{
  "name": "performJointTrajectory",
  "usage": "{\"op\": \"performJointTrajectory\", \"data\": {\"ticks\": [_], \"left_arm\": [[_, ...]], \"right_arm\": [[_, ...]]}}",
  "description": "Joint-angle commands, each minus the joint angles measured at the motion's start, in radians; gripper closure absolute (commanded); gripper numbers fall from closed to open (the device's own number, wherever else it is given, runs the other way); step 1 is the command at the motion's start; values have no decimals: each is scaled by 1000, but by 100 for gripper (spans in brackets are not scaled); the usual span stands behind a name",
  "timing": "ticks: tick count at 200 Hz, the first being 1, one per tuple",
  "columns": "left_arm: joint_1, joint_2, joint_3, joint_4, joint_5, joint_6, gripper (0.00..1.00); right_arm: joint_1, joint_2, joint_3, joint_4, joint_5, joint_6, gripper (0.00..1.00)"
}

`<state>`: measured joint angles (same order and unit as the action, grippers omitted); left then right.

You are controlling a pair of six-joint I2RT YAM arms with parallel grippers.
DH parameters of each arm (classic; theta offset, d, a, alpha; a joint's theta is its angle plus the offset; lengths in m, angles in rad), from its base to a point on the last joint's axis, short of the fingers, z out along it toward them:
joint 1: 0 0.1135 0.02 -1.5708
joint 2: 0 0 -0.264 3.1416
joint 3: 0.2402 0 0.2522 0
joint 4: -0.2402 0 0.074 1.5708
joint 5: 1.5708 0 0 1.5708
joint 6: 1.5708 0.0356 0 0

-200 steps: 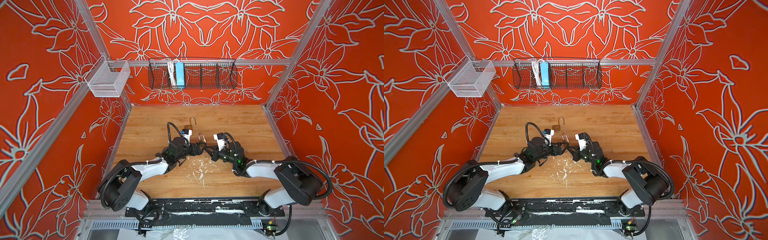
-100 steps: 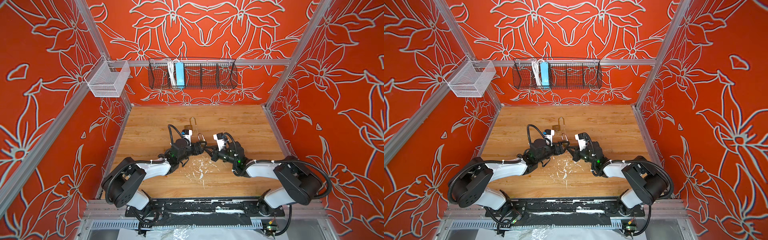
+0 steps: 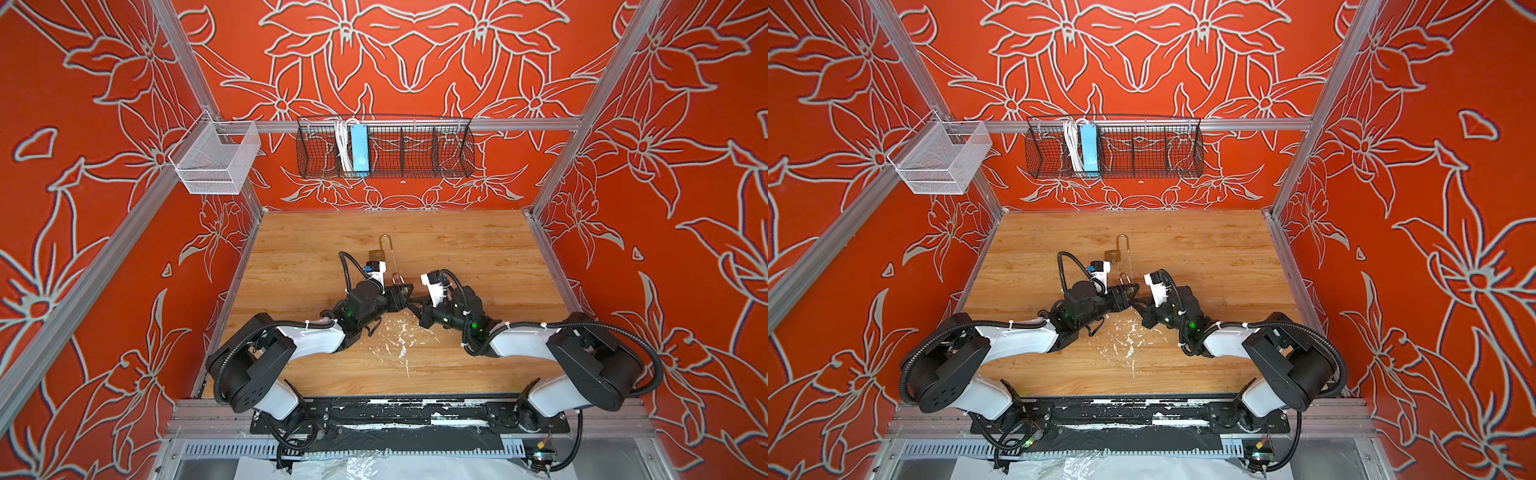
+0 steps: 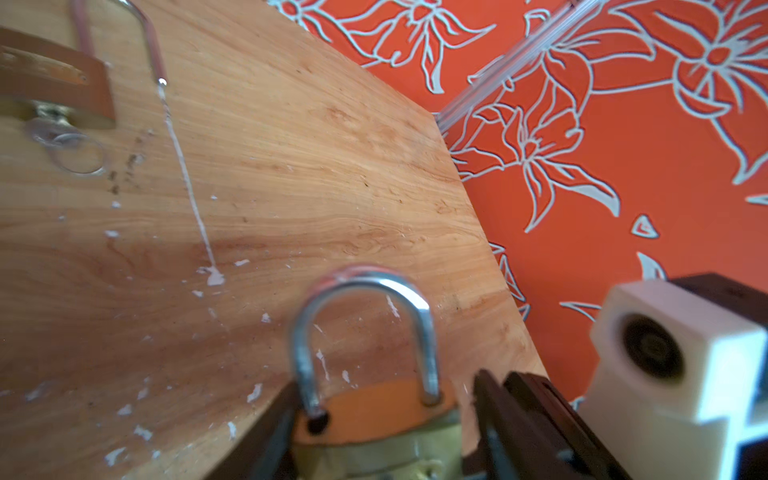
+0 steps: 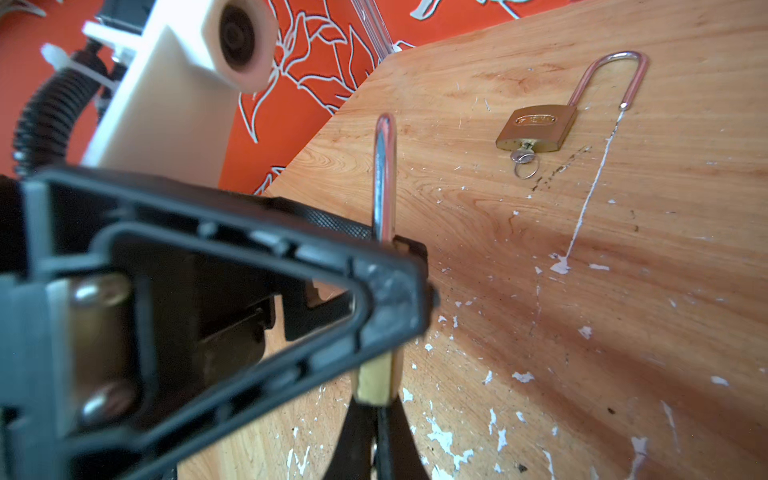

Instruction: Unlock with the key

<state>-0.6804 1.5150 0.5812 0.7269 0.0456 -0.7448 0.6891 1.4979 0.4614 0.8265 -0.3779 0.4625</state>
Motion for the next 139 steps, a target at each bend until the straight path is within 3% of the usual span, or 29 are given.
{"op": "performJointTrajectory", "data": {"ticks": [1, 85, 109, 128, 139], "left_arm": [[-5, 15, -3, 29, -16, 24, 54], [-5, 10, 20, -24, 0, 45, 87], [-3, -6, 18, -38, -14, 51, 94], [10, -35, 8, -50, -23, 56, 99], [27, -62, 3, -68, -21, 56, 100]], "right_arm": [[6, -15, 38, 33, 39, -30, 100], [7, -32, 27, 26, 66, -36, 100], [7, -40, 18, 33, 73, -38, 60], [2, -62, -4, 41, 109, -26, 39], [-6, -78, -22, 55, 128, -17, 32]]}}
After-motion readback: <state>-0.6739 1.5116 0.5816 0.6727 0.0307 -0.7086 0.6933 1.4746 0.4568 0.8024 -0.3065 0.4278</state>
